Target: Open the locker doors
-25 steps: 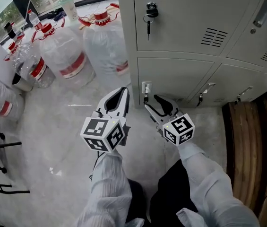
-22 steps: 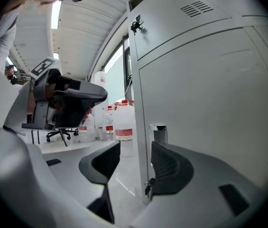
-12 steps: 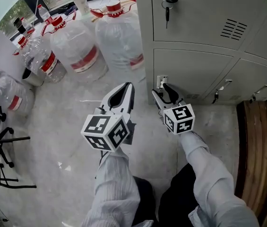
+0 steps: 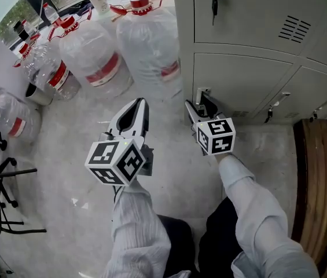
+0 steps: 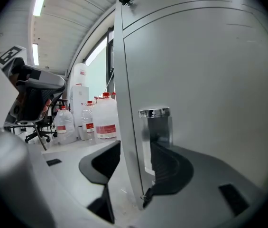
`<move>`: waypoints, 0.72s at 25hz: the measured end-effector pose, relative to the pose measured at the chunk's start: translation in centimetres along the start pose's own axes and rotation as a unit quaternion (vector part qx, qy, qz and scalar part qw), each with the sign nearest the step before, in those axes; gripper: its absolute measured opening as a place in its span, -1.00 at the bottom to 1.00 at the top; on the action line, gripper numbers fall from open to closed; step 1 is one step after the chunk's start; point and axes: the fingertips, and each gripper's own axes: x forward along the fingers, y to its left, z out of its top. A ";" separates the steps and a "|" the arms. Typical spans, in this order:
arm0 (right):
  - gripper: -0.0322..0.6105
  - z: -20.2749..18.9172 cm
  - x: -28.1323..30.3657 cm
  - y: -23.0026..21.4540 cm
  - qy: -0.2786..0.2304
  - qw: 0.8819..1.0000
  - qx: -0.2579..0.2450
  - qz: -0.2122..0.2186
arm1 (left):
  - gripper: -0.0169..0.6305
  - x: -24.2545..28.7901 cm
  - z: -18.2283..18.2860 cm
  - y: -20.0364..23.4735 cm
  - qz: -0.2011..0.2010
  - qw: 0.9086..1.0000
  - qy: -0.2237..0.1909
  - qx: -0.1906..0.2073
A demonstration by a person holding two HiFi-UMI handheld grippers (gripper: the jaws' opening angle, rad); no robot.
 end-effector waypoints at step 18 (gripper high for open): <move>-0.42 -0.9 -2.3 0.9 0.001 0.998 -0.035 -0.047 | -0.89 1.3 0.3 -0.1 -0.020 1.000 -0.013 -0.016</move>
